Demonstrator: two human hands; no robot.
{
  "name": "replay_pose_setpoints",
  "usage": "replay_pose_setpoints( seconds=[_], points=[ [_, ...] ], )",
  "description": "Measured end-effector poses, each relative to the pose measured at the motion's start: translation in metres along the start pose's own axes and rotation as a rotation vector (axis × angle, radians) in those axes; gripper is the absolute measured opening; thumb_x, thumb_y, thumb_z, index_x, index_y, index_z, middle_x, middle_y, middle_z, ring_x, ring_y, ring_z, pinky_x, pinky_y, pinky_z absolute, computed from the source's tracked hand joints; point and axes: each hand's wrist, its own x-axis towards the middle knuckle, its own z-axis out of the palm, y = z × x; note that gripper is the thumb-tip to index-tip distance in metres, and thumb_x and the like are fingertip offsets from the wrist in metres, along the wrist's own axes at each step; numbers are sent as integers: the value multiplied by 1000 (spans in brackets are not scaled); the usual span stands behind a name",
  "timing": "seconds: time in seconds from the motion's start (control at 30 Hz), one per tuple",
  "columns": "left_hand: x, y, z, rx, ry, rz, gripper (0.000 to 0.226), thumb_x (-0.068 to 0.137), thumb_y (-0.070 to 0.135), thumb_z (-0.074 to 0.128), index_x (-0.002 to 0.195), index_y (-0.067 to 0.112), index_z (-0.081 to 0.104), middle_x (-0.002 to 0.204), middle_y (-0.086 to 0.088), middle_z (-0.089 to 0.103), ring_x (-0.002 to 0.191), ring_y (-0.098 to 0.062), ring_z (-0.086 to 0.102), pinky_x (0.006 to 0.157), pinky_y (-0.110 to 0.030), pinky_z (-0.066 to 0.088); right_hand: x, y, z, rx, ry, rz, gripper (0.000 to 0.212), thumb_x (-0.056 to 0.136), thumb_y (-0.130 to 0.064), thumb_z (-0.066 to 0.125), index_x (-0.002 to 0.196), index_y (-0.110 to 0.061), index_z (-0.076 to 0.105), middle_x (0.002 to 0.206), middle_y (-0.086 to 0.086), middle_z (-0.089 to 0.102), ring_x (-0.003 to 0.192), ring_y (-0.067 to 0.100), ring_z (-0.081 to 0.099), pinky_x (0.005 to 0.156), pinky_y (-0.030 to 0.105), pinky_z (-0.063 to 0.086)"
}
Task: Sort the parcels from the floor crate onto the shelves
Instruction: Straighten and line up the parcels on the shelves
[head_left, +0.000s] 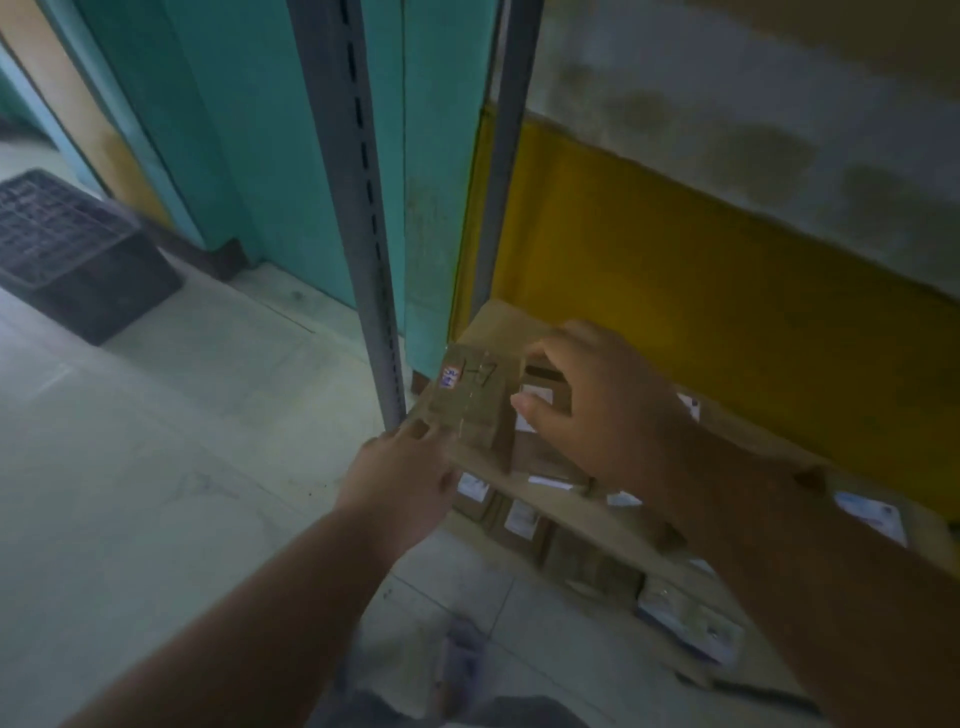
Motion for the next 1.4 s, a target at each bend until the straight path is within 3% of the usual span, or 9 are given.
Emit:
replay_pose_setpoints(
  seconds=[0.17, 0.3, 0.4, 0.47, 0.6, 0.73, 1.03, 1.23, 1.4],
  points=[
    [22, -20, 27, 86, -39, 54, 40, 96, 38, 48, 134, 27, 45, 119, -1, 61, 101, -22, 61, 85, -37, 50, 52, 23, 42, -9, -58, 28, 40, 91, -38, 68, 125, -18, 60, 128, 4, 54, 115, 22, 51, 82, 30, 40],
    [30, -28, 38, 123, -34, 65, 48, 96, 37, 46, 140, 24, 32, 126, -5, 58, 109, -25, 59, 92, -39, 49, 92, 47, 77, -57, -167, 5, 42, 91, -37, 68, 125, -15, 59, 123, 5, 54, 103, 21, 51, 77, 30, 36],
    [34, -30, 45, 62, -90, 57, 62, 97, 37, 47, 149, 25, 15, 141, -8, 49, 117, -27, 58, 96, -41, 48, 111, 66, 111, -62, -335, 46, 56, 92, -42, 67, 142, -24, 50, 145, 7, 44, 130, 26, 45, 99, 37, 42],
    [36, -29, 52, 29, -134, 72, 74, 97, 37, 49, 154, 25, 3, 154, -7, 36, 125, -27, 54, 101, -41, 46, 119, 77, 127, -72, -448, 68, 65, 92, -42, 67, 150, -29, 41, 161, 6, 28, 145, 29, 31, 114, 42, 33],
    [45, -25, 63, -84, -158, 1, 84, 97, 38, 51, 157, 25, -6, 162, -2, 24, 131, -27, 50, 106, -42, 43, 125, 90, 142, -3, -462, 110, 66, 91, -43, 68, 149, -30, 42, 155, 7, 38, 135, 27, 44, 104, 38, 41],
    [55, -27, 64, -145, -159, -86, 88, 96, 37, 57, 157, 26, -6, 164, -3, 22, 129, -31, 53, 104, -44, 45, 116, 95, 149, 33, -374, 153, 62, 90, -43, 70, 145, -26, 47, 143, 7, 49, 124, 25, 52, 92, 32, 42],
    [62, -29, 54, -118, -165, -75, 75, 96, 29, 54, 158, 24, 12, 156, -3, 40, 130, -30, 53, 104, -48, 47, 114, 95, 152, 104, -350, 187, 62, 88, -37, 73, 144, -23, 50, 139, 8, 52, 123, 27, 54, 100, 39, 46],
    [61, -31, 43, -98, -228, -37, 74, 95, 29, 56, 157, 25, 15, 155, -3, 41, 119, -28, 60, 99, -48, 51, 111, 90, 152, 75, -375, 222, 62, 93, -38, 67, 149, -27, 44, 153, 10, 41, 136, 30, 43, 109, 41, 39],
    [61, -28, 23, -26, -266, 79, 68, 94, 28, 58, 153, 28, 23, 148, -7, 49, 120, -29, 59, 94, -48, 55, 74, 71, 131, 90, -234, 378, 60, 94, -40, 61, 148, -23, 43, 154, 10, 40, 138, 30, 42, 108, 41, 39]
  ],
)
